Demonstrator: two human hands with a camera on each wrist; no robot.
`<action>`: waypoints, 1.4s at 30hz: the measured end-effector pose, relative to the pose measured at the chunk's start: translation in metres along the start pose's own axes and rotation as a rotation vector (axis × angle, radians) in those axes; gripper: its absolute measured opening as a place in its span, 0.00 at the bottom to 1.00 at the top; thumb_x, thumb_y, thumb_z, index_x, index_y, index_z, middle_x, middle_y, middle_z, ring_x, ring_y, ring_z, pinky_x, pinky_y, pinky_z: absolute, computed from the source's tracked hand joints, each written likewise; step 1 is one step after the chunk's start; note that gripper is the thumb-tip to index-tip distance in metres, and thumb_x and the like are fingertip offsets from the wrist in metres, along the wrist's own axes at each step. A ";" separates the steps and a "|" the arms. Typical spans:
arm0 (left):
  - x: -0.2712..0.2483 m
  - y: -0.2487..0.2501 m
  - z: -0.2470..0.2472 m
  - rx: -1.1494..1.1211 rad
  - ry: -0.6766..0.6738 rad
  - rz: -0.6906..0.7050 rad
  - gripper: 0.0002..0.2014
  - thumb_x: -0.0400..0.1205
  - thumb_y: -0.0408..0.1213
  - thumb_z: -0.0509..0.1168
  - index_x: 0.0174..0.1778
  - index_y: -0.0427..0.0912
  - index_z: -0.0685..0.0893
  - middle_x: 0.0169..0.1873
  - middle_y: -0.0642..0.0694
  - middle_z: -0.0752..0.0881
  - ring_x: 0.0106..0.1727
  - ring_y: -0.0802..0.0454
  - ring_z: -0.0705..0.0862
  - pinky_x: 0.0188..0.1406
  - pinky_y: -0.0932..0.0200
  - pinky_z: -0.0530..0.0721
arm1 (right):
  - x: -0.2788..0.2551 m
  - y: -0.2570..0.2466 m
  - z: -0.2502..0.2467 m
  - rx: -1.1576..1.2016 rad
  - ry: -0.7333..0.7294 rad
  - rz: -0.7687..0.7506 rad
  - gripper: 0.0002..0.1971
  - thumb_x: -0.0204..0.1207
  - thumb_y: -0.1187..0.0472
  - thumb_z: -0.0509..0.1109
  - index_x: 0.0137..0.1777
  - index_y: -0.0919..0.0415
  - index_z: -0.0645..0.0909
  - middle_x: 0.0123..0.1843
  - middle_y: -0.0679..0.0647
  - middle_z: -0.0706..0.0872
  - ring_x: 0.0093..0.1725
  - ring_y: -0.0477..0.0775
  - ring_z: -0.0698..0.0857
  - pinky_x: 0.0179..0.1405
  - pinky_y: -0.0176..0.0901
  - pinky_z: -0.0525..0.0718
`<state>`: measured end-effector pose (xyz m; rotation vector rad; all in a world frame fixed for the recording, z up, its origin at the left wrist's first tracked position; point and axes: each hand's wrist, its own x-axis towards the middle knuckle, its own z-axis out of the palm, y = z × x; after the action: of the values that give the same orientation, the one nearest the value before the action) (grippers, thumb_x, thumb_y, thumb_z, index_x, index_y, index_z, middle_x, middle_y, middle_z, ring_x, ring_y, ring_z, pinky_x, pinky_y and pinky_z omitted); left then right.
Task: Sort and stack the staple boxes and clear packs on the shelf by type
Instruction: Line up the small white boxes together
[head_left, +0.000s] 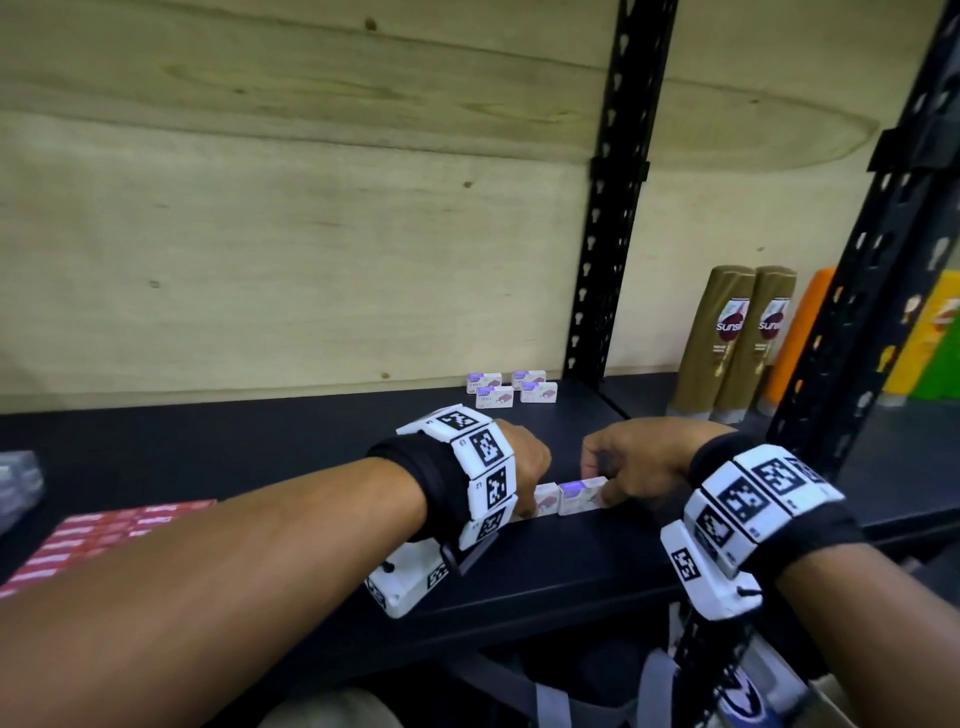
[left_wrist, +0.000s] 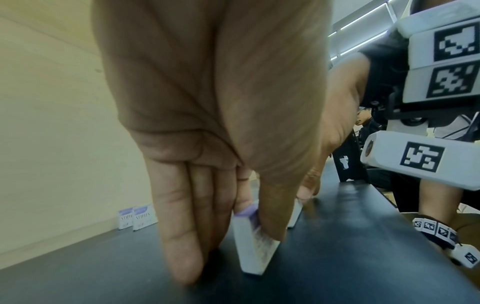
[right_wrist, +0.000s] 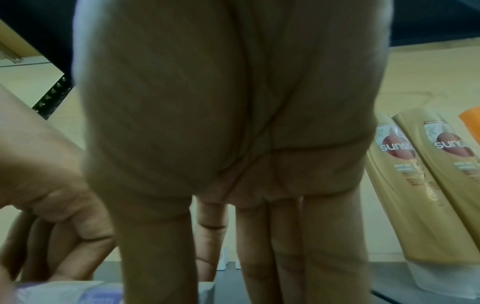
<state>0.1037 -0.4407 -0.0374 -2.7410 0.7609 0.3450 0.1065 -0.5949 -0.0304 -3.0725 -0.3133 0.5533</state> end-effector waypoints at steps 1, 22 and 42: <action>0.001 -0.001 0.001 -0.010 0.005 0.003 0.16 0.83 0.46 0.64 0.34 0.41 0.75 0.30 0.48 0.77 0.36 0.48 0.78 0.24 0.64 0.70 | 0.000 0.000 0.000 -0.002 0.002 -0.002 0.08 0.76 0.53 0.75 0.52 0.45 0.80 0.51 0.46 0.86 0.50 0.49 0.85 0.49 0.43 0.84; -0.009 0.002 0.000 0.045 0.034 -0.014 0.19 0.85 0.49 0.63 0.65 0.38 0.81 0.54 0.44 0.83 0.47 0.49 0.78 0.42 0.58 0.73 | -0.001 -0.002 0.000 -0.009 -0.022 -0.032 0.07 0.76 0.51 0.75 0.47 0.42 0.78 0.53 0.46 0.86 0.54 0.51 0.84 0.59 0.49 0.83; -0.007 -0.020 0.000 -0.116 -0.038 0.042 0.26 0.77 0.58 0.69 0.65 0.46 0.81 0.56 0.47 0.87 0.55 0.47 0.85 0.50 0.55 0.82 | 0.005 0.006 -0.019 -0.005 -0.151 0.018 0.34 0.67 0.37 0.78 0.72 0.40 0.73 0.60 0.47 0.85 0.60 0.50 0.84 0.68 0.51 0.79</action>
<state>0.1080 -0.4210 -0.0309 -2.8205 0.8136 0.4629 0.1188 -0.5988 -0.0151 -3.0466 -0.2884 0.7892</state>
